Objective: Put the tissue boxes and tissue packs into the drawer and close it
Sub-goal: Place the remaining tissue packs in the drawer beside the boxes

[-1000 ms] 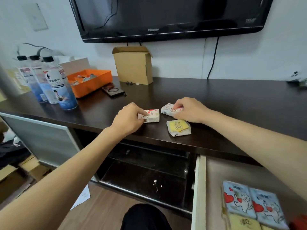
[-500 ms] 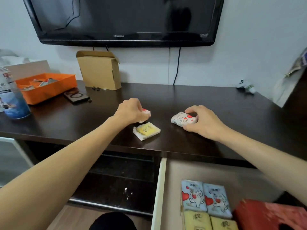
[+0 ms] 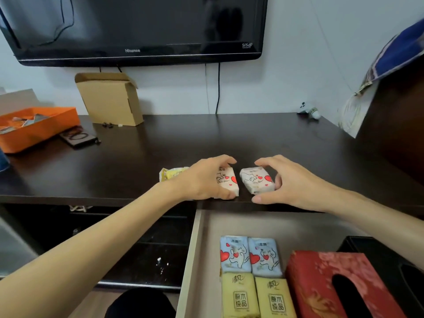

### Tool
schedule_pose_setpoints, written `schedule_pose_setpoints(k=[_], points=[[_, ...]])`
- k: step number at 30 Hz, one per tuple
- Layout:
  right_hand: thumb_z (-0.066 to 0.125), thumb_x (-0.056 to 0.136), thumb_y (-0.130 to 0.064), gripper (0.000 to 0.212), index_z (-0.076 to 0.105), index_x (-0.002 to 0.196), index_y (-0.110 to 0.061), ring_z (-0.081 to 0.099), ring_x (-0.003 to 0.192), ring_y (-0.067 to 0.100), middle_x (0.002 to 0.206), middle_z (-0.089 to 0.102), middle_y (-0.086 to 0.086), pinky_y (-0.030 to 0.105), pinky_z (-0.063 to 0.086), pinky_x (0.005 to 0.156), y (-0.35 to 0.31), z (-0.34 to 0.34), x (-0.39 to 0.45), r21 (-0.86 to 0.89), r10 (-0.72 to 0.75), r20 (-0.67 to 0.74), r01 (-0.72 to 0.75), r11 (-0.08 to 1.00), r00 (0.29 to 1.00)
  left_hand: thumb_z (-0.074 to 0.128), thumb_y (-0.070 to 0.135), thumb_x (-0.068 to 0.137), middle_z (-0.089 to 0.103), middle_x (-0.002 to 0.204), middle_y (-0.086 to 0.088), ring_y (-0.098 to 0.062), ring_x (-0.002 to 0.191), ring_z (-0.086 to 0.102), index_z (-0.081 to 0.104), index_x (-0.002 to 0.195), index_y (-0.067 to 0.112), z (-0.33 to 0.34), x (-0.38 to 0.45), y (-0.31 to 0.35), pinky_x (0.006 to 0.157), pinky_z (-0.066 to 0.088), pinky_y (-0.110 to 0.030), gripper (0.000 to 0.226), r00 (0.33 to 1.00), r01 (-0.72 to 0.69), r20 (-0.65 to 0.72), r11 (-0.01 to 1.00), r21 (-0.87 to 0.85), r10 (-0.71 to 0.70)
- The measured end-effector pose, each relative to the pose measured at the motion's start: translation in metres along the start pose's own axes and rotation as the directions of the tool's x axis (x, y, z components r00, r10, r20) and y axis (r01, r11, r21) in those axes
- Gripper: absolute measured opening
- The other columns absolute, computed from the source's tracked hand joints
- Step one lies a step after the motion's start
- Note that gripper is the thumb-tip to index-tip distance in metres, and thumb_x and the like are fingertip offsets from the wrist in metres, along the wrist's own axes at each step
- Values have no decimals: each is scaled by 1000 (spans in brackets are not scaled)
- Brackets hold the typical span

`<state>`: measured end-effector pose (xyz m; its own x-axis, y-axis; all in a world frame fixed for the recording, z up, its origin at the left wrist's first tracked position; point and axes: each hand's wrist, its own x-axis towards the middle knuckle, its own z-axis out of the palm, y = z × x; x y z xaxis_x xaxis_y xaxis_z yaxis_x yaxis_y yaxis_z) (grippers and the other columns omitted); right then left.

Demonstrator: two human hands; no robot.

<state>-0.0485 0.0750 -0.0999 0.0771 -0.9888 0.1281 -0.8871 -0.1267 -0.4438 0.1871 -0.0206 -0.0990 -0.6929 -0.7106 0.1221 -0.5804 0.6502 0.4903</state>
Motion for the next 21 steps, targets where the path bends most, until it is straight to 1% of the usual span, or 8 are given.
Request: schedule_pose_setpoints(k=[2,5,7,10,14,16,19,21], points=[[83,65,-62,99,40,151,-36,51,89,-15,120,44,-24,14,37,67,4,-7,1,13,-11,24,10,1000,1000,87,42,66,53,140,5,-10,125,50,37,147,32,-4,-1,2,98,42,-27,96,1000,17,2,1000,-24,-17],[85,73,-45,95,35,154,-39,46,108,-1,134,43,-17,11,36,78,9,-12,6,60,13,100,-19,998,995,87,42,65,49,143,4,-8,123,46,29,150,32,-13,-3,1,89,35,-21,103,996,67,61,998,10,-68],[83,76,-34,93,34,155,-41,44,117,8,137,40,-11,9,36,85,6,-11,9,112,10,172,-29,993,985,85,37,68,52,141,4,-8,119,49,31,149,32,-14,-6,-1,85,36,-19,98,993,76,85,995,66,-82],[79,80,-20,83,41,154,-28,56,113,7,139,52,-7,14,45,88,-2,-8,16,112,-58,214,35,993,975,84,29,72,55,139,3,-11,118,52,34,147,31,-12,-11,1,87,39,-22,90,996,64,60,991,117,-72],[85,76,-33,76,52,144,-24,58,109,12,128,60,-6,22,47,89,-15,-11,4,22,-82,138,79,997,987,85,27,71,59,134,2,-10,116,55,38,145,29,-8,-26,10,84,39,-16,88,998,26,49,994,110,-32],[88,73,-41,74,57,138,-23,58,107,12,121,61,-6,17,45,86,-22,-14,-14,4,-108,91,108,994,990,86,29,70,60,131,5,-5,113,55,41,143,30,-9,-43,21,79,39,-9,86,999,3,48,997,82,-7],[82,67,-63,78,59,134,-29,56,101,2,117,60,-13,11,44,82,-34,-16,-53,-27,-119,87,121,992,989,88,37,67,60,127,11,0,114,55,45,141,35,-7,-72,39,91,45,-17,85,997,-37,70,999,22,35],[74,63,-76,79,59,130,-36,56,101,-1,112,59,-20,18,49,81,-43,-16,-86,-43,-118,108,123,991,987,88,42,66,61,124,16,2,117,55,46,139,38,-4,-93,51,97,47,-24,84,994,-38,100,999,-29,41]])
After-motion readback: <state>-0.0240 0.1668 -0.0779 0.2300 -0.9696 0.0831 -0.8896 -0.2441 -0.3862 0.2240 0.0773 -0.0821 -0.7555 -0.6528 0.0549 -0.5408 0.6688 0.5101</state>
